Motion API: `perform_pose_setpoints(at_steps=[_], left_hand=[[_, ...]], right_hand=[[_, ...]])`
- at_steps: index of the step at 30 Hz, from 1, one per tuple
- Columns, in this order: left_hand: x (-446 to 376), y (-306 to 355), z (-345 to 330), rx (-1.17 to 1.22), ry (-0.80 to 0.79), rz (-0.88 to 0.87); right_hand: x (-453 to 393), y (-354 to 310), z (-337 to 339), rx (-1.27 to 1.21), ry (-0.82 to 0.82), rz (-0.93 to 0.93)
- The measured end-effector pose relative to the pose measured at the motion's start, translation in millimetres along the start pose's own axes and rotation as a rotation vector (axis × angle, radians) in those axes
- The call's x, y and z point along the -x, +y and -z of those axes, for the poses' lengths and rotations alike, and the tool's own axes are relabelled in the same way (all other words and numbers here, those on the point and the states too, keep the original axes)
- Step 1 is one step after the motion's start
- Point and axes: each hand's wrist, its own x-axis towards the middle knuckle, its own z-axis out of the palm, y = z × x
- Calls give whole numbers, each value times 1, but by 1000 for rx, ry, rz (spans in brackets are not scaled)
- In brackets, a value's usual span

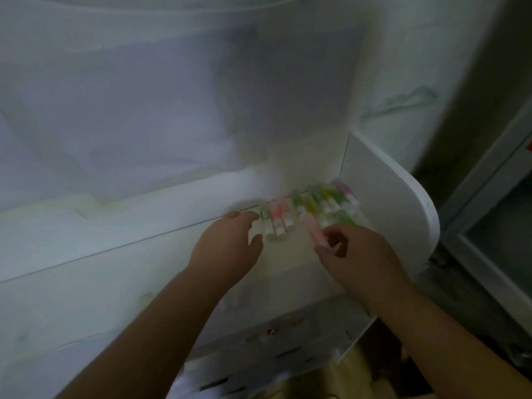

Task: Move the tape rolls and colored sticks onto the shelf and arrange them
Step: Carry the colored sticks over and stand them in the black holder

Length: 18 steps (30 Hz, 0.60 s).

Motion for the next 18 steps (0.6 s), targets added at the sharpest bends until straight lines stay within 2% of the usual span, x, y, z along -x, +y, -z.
perform_pose_setpoints(at_steps=[9, 18], left_hand=[[-59, 28, -23, 231, 19, 215], [-53, 11, -21, 128, -112, 301]], right_hand=[[15, 16, 16, -334, 83, -56], [11, 25, 14, -451, 96, -58]])
